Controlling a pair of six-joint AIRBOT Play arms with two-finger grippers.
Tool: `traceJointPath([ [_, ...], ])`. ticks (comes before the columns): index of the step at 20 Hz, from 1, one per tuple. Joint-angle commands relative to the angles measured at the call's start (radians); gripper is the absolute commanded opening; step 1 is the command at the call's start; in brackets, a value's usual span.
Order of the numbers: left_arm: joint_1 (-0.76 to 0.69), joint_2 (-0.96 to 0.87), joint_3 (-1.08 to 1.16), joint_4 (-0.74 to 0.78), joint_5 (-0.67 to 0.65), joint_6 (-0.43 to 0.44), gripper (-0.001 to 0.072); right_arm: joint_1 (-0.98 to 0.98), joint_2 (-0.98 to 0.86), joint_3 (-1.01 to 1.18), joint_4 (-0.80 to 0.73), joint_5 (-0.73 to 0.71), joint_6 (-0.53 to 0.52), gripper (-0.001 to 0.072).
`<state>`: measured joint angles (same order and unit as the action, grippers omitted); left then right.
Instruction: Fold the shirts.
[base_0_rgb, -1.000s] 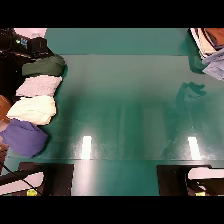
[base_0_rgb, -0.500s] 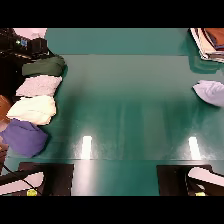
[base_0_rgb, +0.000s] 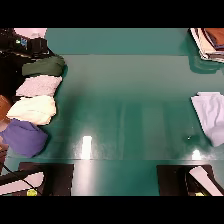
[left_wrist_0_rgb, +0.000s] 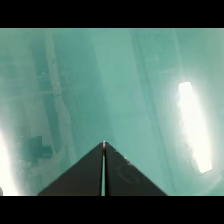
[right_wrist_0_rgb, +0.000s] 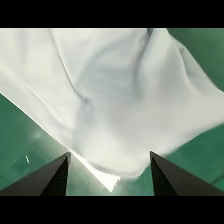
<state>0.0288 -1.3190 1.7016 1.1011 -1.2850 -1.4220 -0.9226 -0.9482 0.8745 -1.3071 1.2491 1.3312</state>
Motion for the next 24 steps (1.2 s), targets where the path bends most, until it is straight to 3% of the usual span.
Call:
traceJointPath([
  [1,0.0,0.0,0.0,0.0,-0.003,0.016,0.0025,-0.105,0.082,-0.072,-0.002,0.026,0.034,0.058],
  [4,0.0,0.0,0.0,0.0,-0.01,0.017,0.0025,-0.086,0.135,-0.04,0.095,0.0,0.049,0.0579],
  [8,0.0,0.0,0.0,0.002,0.026,0.016,0.0025,0.168,0.146,0.051,0.332,-0.017,0.049,0.0579],
  [16,0.0,0.0,0.0,0.001,0.048,0.016,0.0025,0.845,-0.04,0.223,0.337,-0.017,0.048,0.056],
  [18,0.0,0.0,0.0,0.001,0.049,0.016,0.0025,0.958,-0.086,0.253,0.336,-0.018,0.048,0.025],
  [20,0.0,0.0,0.0,0.001,0.055,0.016,0.0025,1.036,-0.124,0.283,0.336,-0.01,0.035,0.0011],
  [24,0.0,0.0,0.0,0.001,0.071,0.016,0.0025,1.118,-0.154,0.315,0.337,-0.019,0.01,0.001],
])
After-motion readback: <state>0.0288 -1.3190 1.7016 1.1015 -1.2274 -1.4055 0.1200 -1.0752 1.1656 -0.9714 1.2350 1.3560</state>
